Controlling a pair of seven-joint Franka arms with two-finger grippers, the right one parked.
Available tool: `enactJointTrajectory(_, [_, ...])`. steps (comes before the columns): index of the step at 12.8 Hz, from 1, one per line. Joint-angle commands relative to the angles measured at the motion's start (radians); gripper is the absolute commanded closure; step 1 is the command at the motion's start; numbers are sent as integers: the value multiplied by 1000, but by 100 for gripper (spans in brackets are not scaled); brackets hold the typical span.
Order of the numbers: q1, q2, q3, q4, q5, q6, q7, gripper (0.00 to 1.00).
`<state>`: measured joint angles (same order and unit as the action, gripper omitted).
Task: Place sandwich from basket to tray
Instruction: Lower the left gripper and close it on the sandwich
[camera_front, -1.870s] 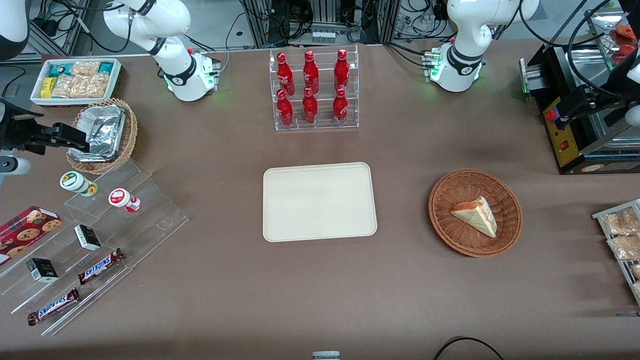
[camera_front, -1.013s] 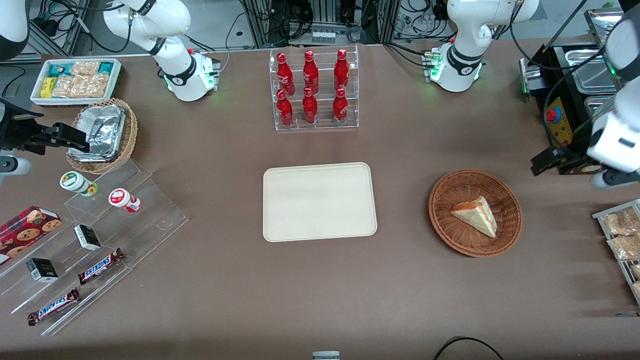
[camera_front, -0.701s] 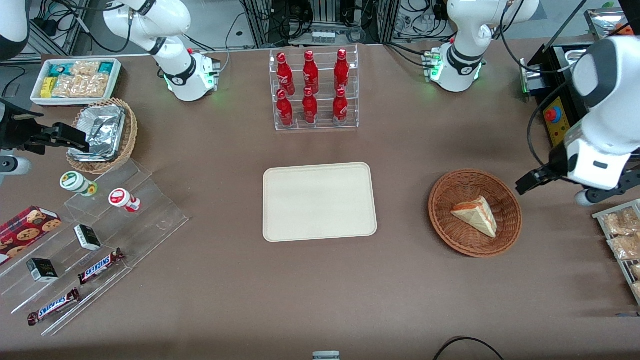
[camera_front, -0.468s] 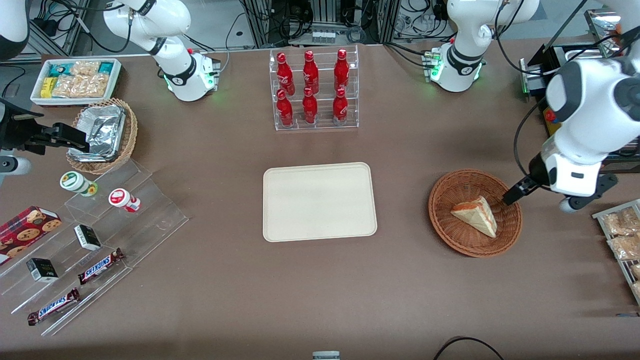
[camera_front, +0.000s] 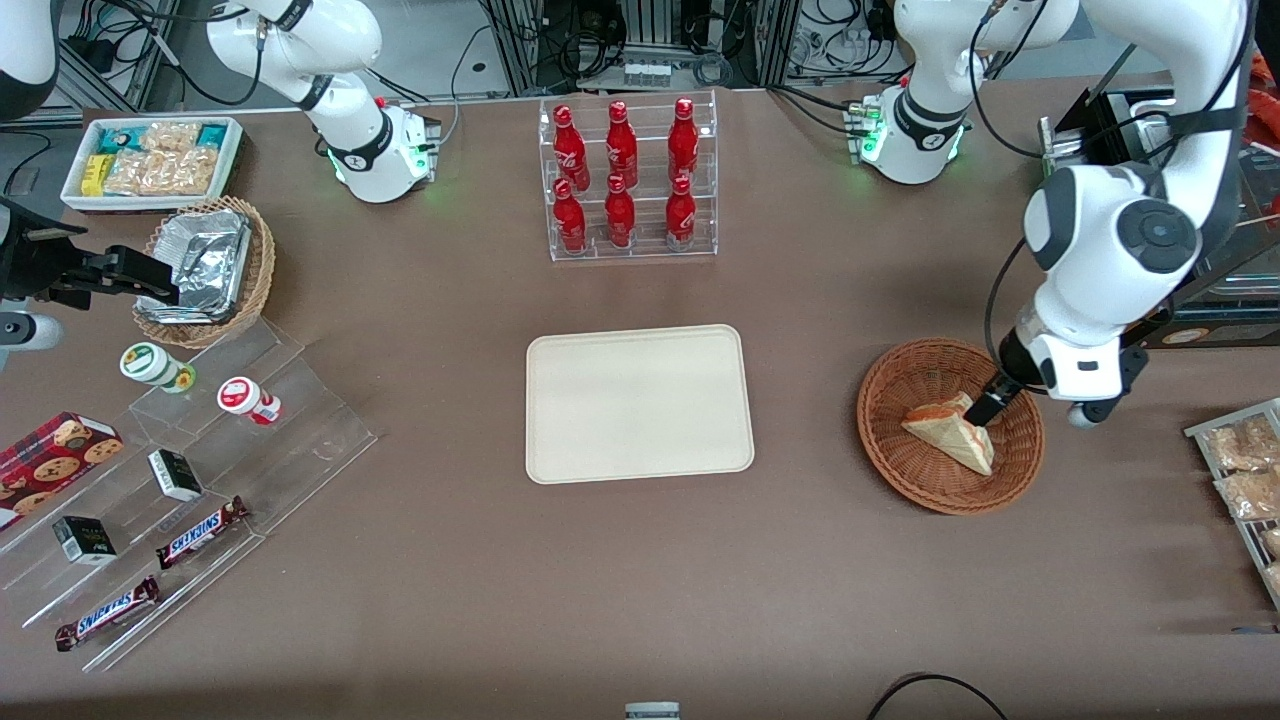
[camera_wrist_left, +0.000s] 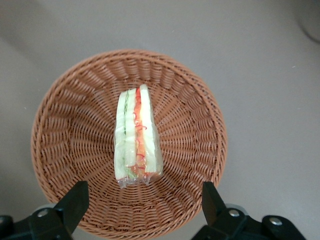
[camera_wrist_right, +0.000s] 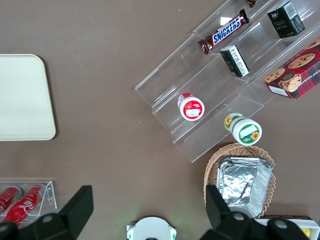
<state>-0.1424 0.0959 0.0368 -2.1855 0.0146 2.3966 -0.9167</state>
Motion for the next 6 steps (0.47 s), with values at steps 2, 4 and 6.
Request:
enactJointTrajectory(2, [-14,44,8,-13,7,35,-44,0])
enactJointTrajectory(4, [-26,68,9,-14,8,35,-45,0])
enactJointTrajectory(6, [-25,71,9,-23,10,42,-45,0])
